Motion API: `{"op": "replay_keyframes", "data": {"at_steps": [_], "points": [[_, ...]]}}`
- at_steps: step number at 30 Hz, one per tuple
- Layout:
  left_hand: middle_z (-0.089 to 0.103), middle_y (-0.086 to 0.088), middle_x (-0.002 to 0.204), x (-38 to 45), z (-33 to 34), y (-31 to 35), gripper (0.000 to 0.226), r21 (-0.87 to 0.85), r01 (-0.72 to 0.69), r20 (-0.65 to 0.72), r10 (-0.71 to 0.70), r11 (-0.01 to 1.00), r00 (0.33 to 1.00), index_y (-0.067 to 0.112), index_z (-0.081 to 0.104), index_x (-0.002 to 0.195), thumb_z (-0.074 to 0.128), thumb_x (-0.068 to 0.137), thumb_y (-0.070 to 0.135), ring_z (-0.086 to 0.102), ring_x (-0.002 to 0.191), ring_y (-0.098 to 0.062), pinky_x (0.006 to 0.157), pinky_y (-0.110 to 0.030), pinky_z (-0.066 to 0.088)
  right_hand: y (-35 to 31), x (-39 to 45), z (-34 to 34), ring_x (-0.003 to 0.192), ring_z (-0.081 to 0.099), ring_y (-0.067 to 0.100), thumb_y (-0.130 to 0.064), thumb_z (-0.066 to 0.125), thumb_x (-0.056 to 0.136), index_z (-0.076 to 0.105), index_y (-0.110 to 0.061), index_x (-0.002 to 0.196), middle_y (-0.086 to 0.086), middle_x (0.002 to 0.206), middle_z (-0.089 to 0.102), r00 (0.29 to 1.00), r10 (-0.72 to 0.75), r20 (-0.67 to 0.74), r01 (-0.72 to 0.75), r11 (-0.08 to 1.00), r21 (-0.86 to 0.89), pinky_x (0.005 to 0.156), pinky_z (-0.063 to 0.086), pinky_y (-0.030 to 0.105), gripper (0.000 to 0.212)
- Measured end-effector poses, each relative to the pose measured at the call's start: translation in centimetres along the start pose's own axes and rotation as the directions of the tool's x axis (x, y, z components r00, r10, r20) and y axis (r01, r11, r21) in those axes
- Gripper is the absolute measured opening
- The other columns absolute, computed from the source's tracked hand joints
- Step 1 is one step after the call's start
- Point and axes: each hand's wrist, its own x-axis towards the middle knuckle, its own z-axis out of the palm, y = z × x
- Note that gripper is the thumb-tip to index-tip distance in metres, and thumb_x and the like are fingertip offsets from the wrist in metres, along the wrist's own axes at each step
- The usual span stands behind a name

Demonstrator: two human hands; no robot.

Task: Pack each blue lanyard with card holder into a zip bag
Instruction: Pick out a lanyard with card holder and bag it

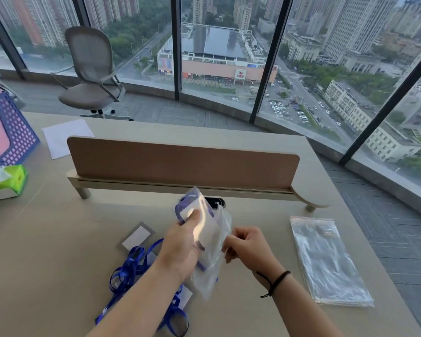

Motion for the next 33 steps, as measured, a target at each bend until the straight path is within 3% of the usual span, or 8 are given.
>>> {"op": "replay_keyframes", "data": {"at_steps": [4,7,11,18,21,24,28,33], "points": [[0.076,-0.012,0.102,-0.4,-0.7,-1.0,0.023,0.239,-0.061,0.021,0.058,0.969,0.998,0.022,0.070,0.109,0.056,0.099,0.036,0.071,0.097,-0.037,0.086,-0.062,0.055,-0.2,-0.1,-0.3,0.043,0.055,0.023,0.013,0.052,0.077,0.059,0.004,0.057,0.015,0.051,0.058,0.999,0.029,-0.040,-0.024,0.994,0.108,0.045,0.046,0.024,0.022],[0.074,-0.020,0.092,-0.2,-0.9,-1.5,0.023,0.426,-0.143,0.072,0.125,0.893,0.990,0.013,0.075,0.096,0.058,0.098,0.029,0.071,0.090,-0.039,0.080,-0.058,0.058,-0.1,-0.1,-0.4,0.045,0.055,0.024,0.012,0.053,0.078,0.060,0.001,0.056,0.015,0.052,0.058,0.999,0.023,-0.038,-0.017,0.989,0.144,0.048,0.048,0.027,0.026],[0.067,-0.020,0.074,0.3,-1.3,-1.9,0.025,0.665,-0.258,0.145,0.218,0.701,0.965,0.003,0.069,0.085,0.061,0.096,0.025,0.062,0.066,-0.026,0.069,-0.050,0.055,0.2,0.1,-0.3,0.047,0.056,0.025,0.012,0.053,0.080,0.059,-0.002,0.053,0.012,0.051,0.060,0.999,0.018,-0.048,-0.011,0.988,0.154,0.051,0.050,0.031,0.030],[0.066,-0.011,0.071,0.7,-2.7,-1.6,0.031,0.820,-0.413,0.351,0.221,0.397,0.910,0.014,0.068,0.081,0.060,0.095,0.040,0.060,0.062,-0.022,0.057,-0.030,0.051,0.6,0.5,0.1,0.050,0.060,0.024,0.006,0.051,0.083,0.060,0.005,0.064,0.022,0.063,0.067,0.995,0.000,-0.097,0.008,0.997,0.075,0.051,0.053,0.031,0.022],[0.054,0.000,0.058,1.2,-3.2,-1.1,0.038,0.882,-0.438,0.398,0.223,0.173,0.890,0.019,0.060,0.070,0.052,0.098,0.043,0.049,0.053,-0.010,0.053,-0.025,0.043,0.7,0.6,0.3,0.050,0.060,0.022,0.005,0.052,0.084,0.060,0.003,0.063,0.022,0.064,0.068,0.995,-0.011,-0.102,0.014,1.000,0.023,0.051,0.053,0.032,0.023],[0.054,0.005,0.062,1.7,-3.5,-0.8,0.035,0.923,-0.385,0.380,0.132,0.007,0.915,0.020,0.059,0.073,0.045,0.100,0.038,0.050,0.058,-0.009,0.061,-0.026,0.045,0.8,0.5,0.6,0.050,0.061,0.020,0.004,0.054,0.084,0.059,-0.001,0.060,0.017,0.061,0.068,0.995,-0.021,-0.098,0.018,0.999,-0.031,0.052,0.053,0.031,0.025],[0.064,0.005,0.091,2.4,-3.5,-0.4,0.021,0.919,-0.325,0.361,0.148,-0.221,0.921,0.023,0.060,0.093,0.042,0.097,0.033,0.060,0.089,-0.015,0.086,-0.031,0.050,1.0,0.4,1.1,0.051,0.063,0.017,0.000,0.055,0.086,0.060,0.010,0.067,0.004,0.054,0.067,0.995,-0.044,-0.086,0.035,0.994,-0.103,0.054,0.054,0.028,0.022],[0.062,0.008,0.125,3.1,-4.0,-0.6,0.032,0.925,-0.249,0.305,0.172,-0.286,0.937,0.030,0.054,0.126,0.043,0.097,0.039,0.057,0.115,-0.016,0.100,-0.036,0.049,0.8,0.4,1.2,0.051,0.063,0.017,-0.001,0.055,0.087,0.058,0.000,0.063,0.008,0.058,0.068,0.993,-0.060,-0.102,0.051,0.994,-0.095,0.054,0.055,0.029,0.024]]}}
